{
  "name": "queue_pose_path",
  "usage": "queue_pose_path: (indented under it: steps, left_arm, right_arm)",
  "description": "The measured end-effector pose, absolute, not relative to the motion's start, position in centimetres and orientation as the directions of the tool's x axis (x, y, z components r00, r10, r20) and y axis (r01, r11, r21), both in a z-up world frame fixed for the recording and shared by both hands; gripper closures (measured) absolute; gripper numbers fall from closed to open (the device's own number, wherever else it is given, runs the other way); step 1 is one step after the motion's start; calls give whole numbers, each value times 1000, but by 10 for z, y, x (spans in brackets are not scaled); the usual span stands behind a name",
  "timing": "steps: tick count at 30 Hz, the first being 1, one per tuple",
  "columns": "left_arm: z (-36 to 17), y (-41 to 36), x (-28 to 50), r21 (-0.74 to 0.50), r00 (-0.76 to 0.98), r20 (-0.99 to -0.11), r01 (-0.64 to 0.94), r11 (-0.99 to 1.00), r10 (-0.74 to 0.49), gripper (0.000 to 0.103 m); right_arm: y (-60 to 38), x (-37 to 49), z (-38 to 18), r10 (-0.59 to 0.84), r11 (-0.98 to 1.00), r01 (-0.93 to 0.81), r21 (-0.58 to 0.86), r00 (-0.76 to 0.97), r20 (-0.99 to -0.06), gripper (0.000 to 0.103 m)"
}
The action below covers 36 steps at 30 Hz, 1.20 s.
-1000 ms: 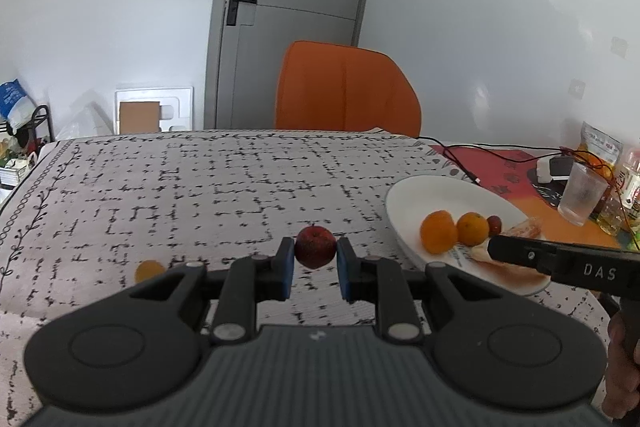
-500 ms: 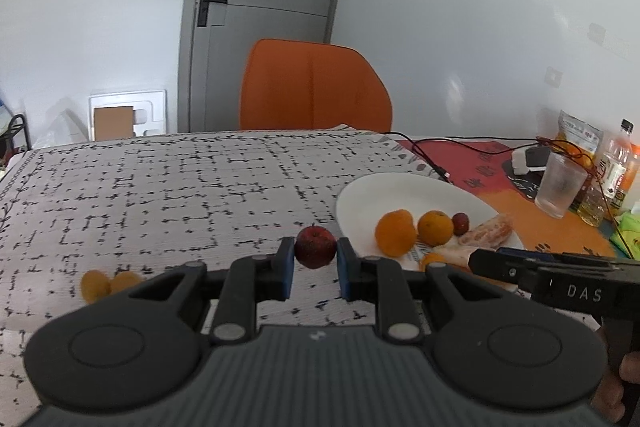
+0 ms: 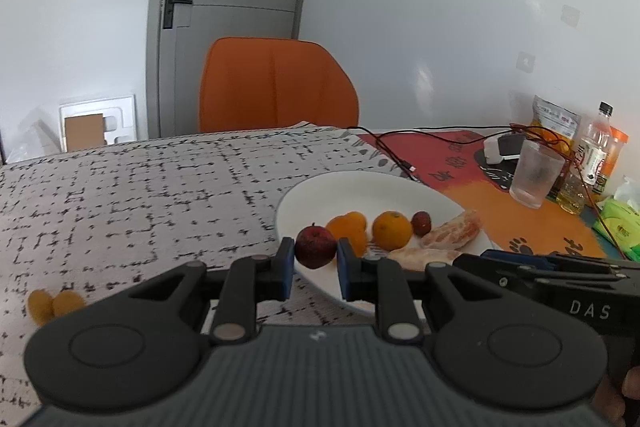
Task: Organize fruits
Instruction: 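Open the right tool, then the left tool, releasing both fruits onto the plate, then move both open tools to the two small yellow fruits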
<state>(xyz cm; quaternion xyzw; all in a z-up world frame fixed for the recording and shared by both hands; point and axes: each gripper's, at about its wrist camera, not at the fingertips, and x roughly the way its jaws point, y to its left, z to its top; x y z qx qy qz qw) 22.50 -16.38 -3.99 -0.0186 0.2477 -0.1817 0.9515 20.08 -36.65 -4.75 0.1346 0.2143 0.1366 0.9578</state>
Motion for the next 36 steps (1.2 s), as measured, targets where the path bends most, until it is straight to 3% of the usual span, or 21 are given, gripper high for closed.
queue_pose_path:
  steps: [7,12,14,17,27,33,35,36]
  left_arm:
    - [-32,-176,232,-127,818,-445,344,930,-364,81]
    - [-25,-166,232,-122,838,-434,311,943,-332,64]
    - [-24,-158,230,-128,844,-434,290,948,-316,46]
    - [-24,-145,227,-121,856,-430,259,958,-286,32]
    - [-26,-106,218,-101,866,-457,175,979,-202,13]
    - [-27,-85,210,-89,871,-465,133,987,-159,9]
    - [-28,-78,208,-90,870,-471,117,989,-146,5]
    - [-30,-75,207,-86,869,-476,110,990,-138,4]
  right_arm:
    - [-370,199,-45,316,927,-202,317,875,-366,56]
    - [-369,199,-47,319,926,-202,319,871,-374,52]
    - [-368,200,-47,322,924,-203,323,869,-375,52]
    - [-366,202,-48,327,923,-208,324,867,-376,51]
    - [-348,204,-45,345,921,-236,310,863,-368,39]
    - [-335,205,-41,366,916,-265,301,859,-357,21]
    - [-329,205,-40,373,913,-276,299,861,-345,3]
    - [-327,205,-40,378,912,-284,296,862,-337,0]
